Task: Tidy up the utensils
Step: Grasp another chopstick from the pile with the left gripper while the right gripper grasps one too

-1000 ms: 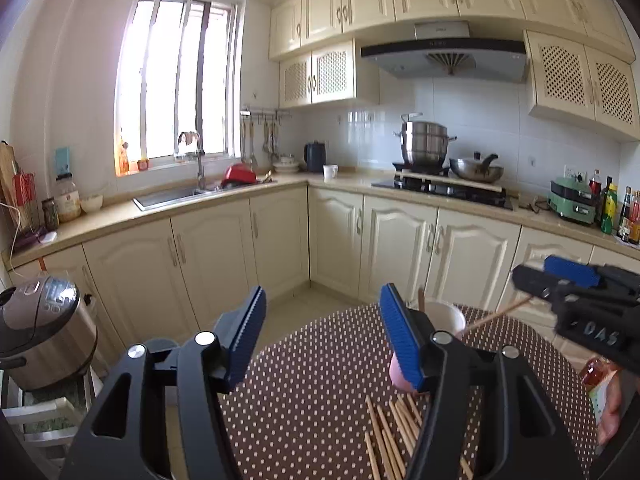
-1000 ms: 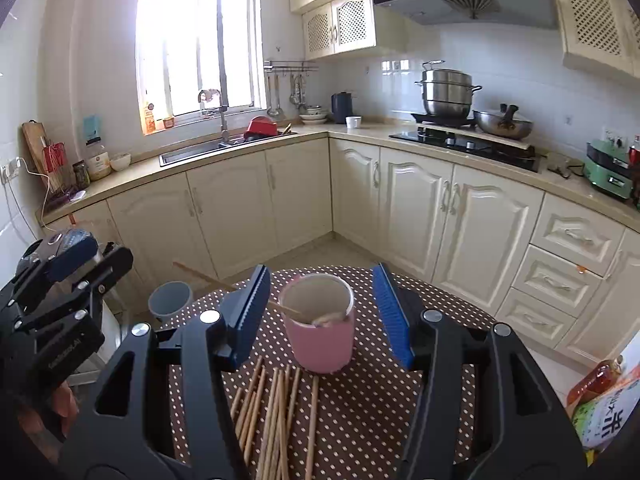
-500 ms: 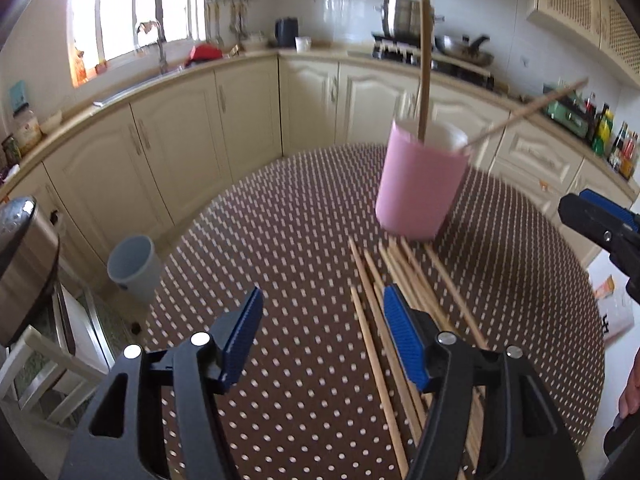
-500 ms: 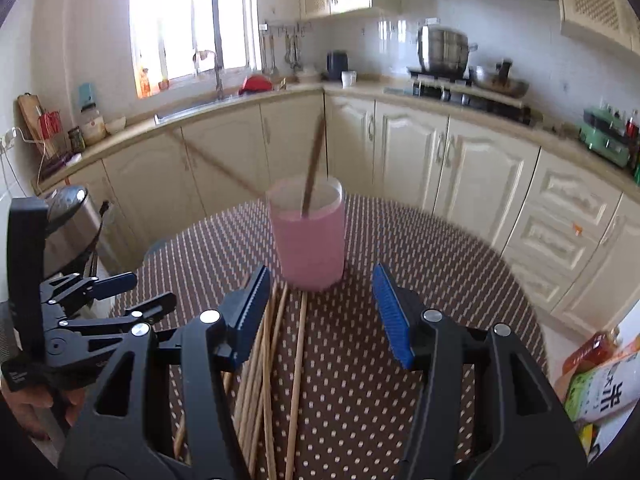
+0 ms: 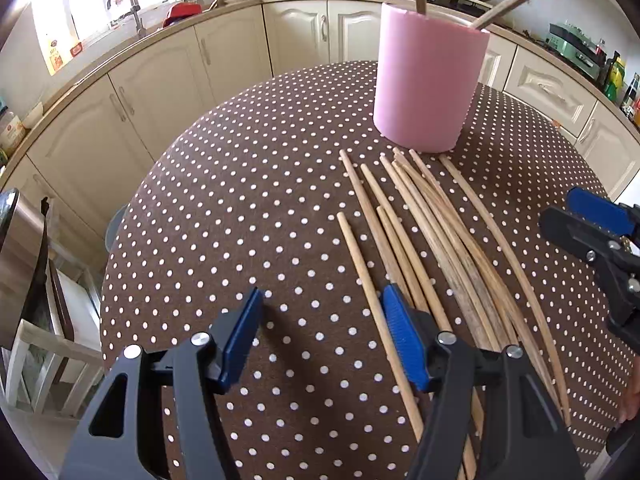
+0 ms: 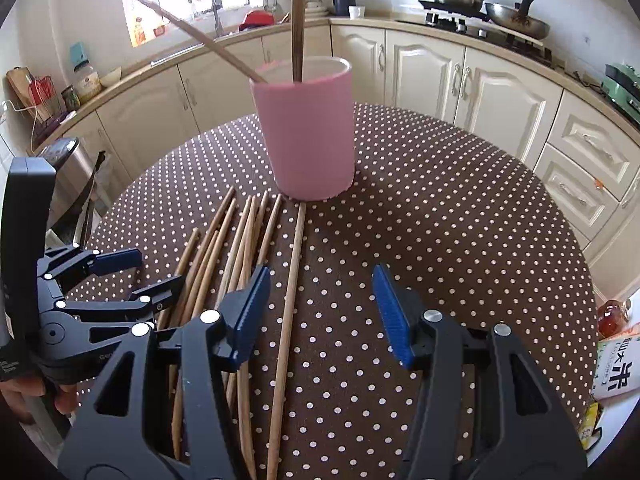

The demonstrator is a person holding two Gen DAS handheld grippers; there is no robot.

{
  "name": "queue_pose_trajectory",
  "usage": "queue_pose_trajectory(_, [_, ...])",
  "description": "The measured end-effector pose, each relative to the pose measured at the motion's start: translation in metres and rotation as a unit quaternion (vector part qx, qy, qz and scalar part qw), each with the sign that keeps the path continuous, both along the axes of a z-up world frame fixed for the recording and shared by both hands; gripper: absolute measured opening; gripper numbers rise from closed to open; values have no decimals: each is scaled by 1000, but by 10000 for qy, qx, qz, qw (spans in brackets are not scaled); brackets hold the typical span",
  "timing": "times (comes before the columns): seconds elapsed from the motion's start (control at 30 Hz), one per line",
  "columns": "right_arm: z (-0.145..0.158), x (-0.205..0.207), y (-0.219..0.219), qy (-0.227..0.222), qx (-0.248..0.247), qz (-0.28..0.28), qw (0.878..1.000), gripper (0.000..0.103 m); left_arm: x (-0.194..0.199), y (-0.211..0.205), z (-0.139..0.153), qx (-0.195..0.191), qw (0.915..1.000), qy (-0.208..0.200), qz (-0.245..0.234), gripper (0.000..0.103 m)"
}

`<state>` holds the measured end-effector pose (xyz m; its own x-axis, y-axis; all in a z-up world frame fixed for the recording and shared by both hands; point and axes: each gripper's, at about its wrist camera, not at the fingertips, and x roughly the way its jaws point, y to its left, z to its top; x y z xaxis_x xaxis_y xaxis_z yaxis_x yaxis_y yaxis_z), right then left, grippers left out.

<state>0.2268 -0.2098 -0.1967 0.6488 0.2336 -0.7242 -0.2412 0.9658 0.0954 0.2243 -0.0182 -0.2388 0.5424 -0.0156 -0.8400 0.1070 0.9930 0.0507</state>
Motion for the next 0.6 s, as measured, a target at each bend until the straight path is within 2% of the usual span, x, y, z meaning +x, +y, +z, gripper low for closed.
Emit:
queue_pose_trajectory(0.1, [-7,8,4,175,-42,81,9998,53,3,1,2,-30,10000,11,-9,62])
queue_pose_trajectory(0.2, [-13,16,9,348,-133,177,9991,52,6,2,5,-127,9999,1,-101,39])
queue_pose_trajectory(0.23, [-15,19,11,414,-169,216,9988,49,9,0,6,-129,9999,5,-113,28])
queue_pose_trajectory(0.27, [-18,22,14,490,-209,250,9983,41,10,-2,7,-163,9997,18,-169,18])
queue_pose_trajectory(0.3, [-20,27,17,585,-239,305,9975,35,11,-3,7,-200,9996,28,-211,14])
queue_pose_trajectory(0.5, [-26,48,35,912,-379,519,9938,35,21,-6,8,-328,9992,46,-223,7])
queue_pose_trajectory(0.6, [-28,61,46,1097,-546,598,9907,31,27,-5,8,-374,9990,56,-224,6])
